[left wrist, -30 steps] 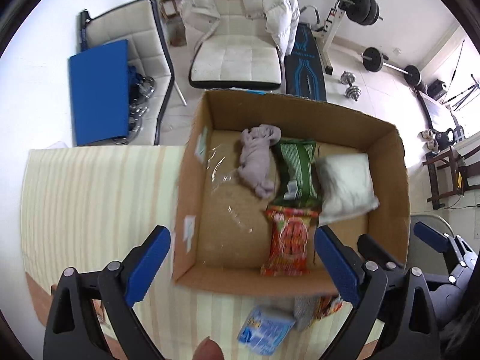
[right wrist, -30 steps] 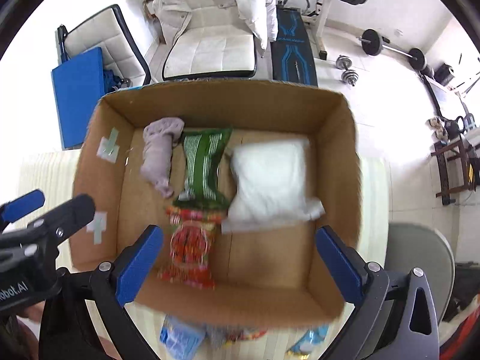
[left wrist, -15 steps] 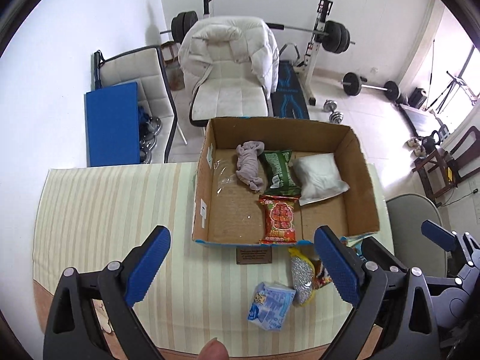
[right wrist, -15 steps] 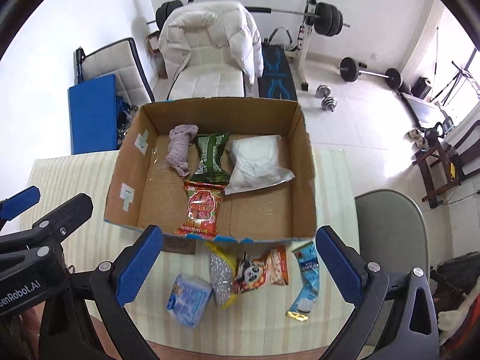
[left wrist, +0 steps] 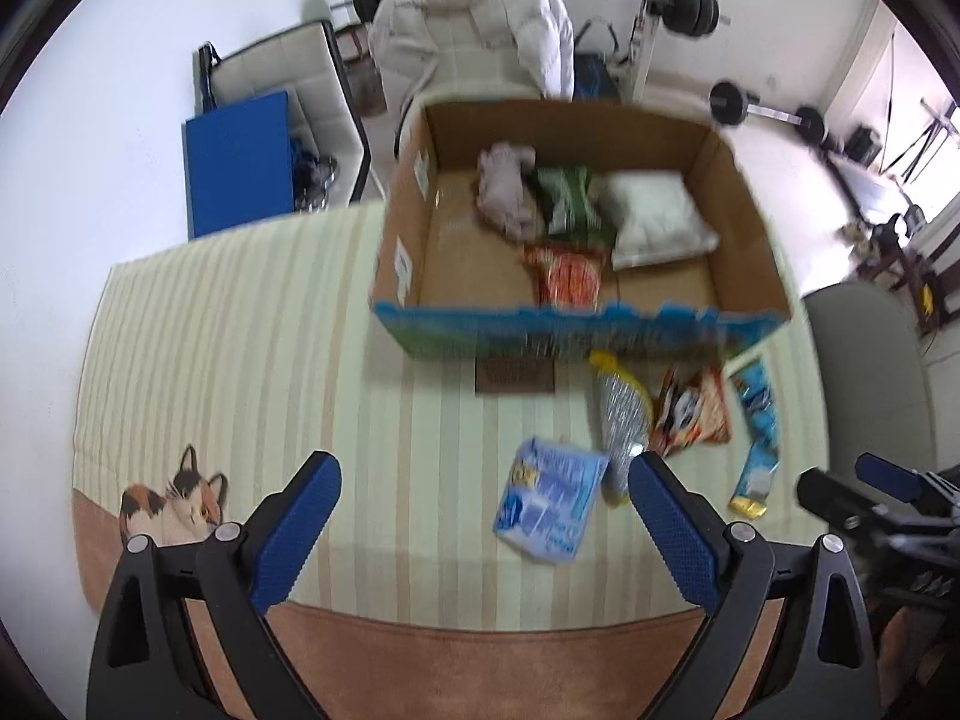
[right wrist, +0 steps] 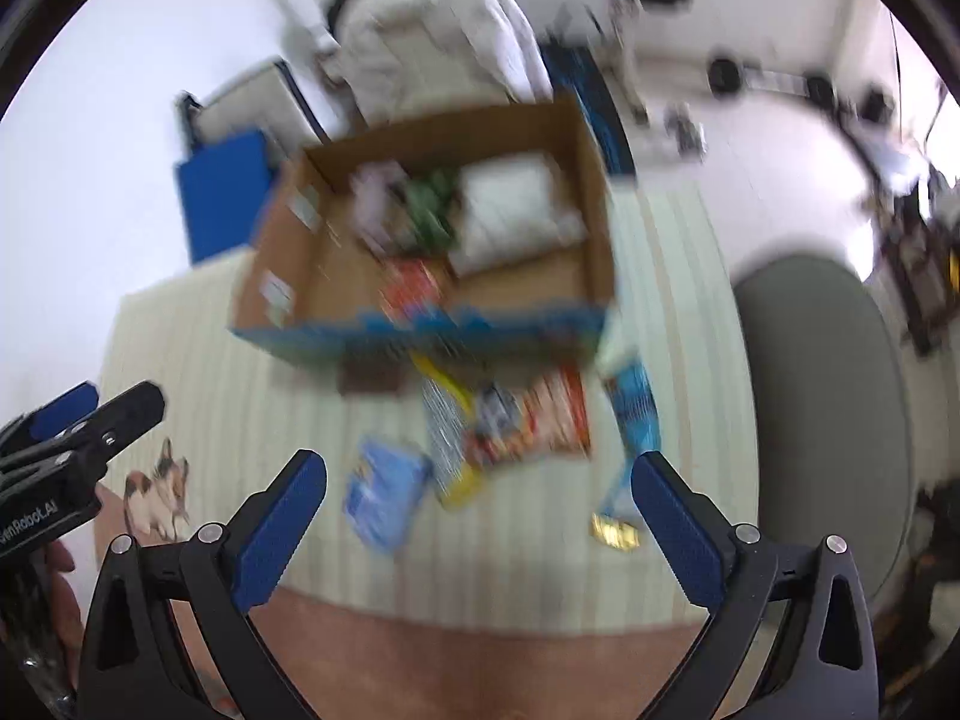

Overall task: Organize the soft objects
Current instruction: 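Grasp the blue-white tissue pack with the left tool while the right tool grasps the orange panda bag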

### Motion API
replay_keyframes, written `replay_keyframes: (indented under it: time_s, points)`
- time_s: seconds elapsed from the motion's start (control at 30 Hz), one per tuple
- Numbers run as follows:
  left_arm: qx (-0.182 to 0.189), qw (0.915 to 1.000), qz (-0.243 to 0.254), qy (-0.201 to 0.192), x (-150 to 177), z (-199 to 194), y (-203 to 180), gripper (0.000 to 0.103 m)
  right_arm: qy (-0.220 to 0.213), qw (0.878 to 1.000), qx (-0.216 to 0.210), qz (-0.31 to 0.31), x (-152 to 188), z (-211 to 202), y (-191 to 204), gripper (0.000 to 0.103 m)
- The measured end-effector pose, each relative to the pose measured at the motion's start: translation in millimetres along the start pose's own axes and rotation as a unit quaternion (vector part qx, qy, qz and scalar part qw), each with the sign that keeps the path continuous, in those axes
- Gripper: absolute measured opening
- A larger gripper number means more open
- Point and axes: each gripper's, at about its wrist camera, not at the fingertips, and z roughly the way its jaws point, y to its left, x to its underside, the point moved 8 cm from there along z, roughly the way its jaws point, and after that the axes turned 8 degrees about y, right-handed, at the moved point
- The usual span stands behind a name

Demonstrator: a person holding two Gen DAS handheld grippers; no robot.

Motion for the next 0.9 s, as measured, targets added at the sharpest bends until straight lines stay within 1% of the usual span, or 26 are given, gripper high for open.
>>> replay_keyframes:
  time_s: [0.03,0.07,0.13,0.2,0.23,0.3,0.37,0.43,0.5,0.57,0.6,0.63,0.7,0.73,0.77,0.8,0.83,0.9]
  points:
    - [-0.003,0.9999,0.003,0.013,6.6,11.4,-4.2,0.098,0.015,1.0,-0.023,0.013,5.7,10.8,-9.3,0.103]
    - [-0.005,0.9996,0.007,0.026,11.9,25.0,-8.9,0.098,0.029,0.999,-0.035,0.026,9.9,21.0,-18.7,0.103]
    - [-0.009,0.9979,0.023,0.06,22.1,55.5,-20.1,0.098,0.052,0.997,-0.046,0.033,16.7,42.6,-32.4,0.098]
    - [-0.021,0.9946,0.038,0.094,32.4,85.0,-26.5,0.098,0.069,0.996,-0.046,0.033,21.5,60.6,-40.8,0.086]
    - [-0.025,0.9932,0.043,0.105,35.9,97.5,-28.9,0.098,0.076,0.995,-0.047,0.034,22.5,68.5,-44.0,0.084]
    - [-0.033,0.9887,0.061,0.133,39.4,124.4,-34.9,0.098,0.085,0.994,-0.053,0.038,24.2,80.1,-49.0,0.07]
    - [-0.046,0.9833,0.082,0.156,39.6,150.1,-40.6,0.098,0.098,0.993,-0.057,0.038,23.0,88.9,-51.5,0.068]
    - [-0.053,0.9794,0.095,0.17,39.2,168.9,-45.3,0.098,0.097,0.994,-0.051,0.031,18.0,93.5,-52.0,0.065]
    - [-0.042,0.977,0.104,0.181,39.1,182.9,-53.3,0.098,0.099,0.994,-0.043,0.03,11.1,99.5,-53.7,0.065]
    - [-0.034,0.9764,0.109,0.183,40.2,189.2,-60.6,0.098,0.102,0.993,-0.046,0.041,1.9,105.7,-55.6,0.065]
    - [-0.035,0.9759,0.112,0.184,41.2,191.8,-62.6,0.095,0.102,0.992,-0.053,0.054,-3.5,109.3,-56.9,0.065]
    - [-0.039,0.9757,0.113,0.184,43.3,194.1,-63.3,0.089,0.101,0.991,-0.062,0.068,-8.2,112.3,-57.8,0.065]
    - [-0.022,0.9783,0.097,0.182,46.3,194.0,-61.8,0.079,0.102,0.985,-0.086,0.109,-17.5,120.9,-60.5,0.065]
    - [-0.008,0.9787,0.081,0.188,48.5,194.1,-59.2,0.076,0.105,0.98,-0.1,0.138,-22.5,128.7,-61.9,0.065]
    - [0.006,0.9789,0.061,0.195,50.5,193.8,-55.4,0.069,0.106,0.976,-0.109,0.157,-25.8,134.4,-62.1,0.065]
    - [0.013,0.9786,0.045,0.2,52.4,193.9,-50.6,0.067,0.106,0.972,-0.116,0.175,-28.8,140.3,-62.1,0.065]
    - [0.017,0.978,0.029,0.206,54.8,194.3,-44.7,0.067,0.106,0.967,-0.115,0.199,-32.4,148.3,-63.1,0.065]
    - [0.027,0.977,0.004,0.212,58.8,195.3,-34.8,0.067,0.098,0.963,-0.119,0.221,-38.2,157.5,-61.2,0.065]
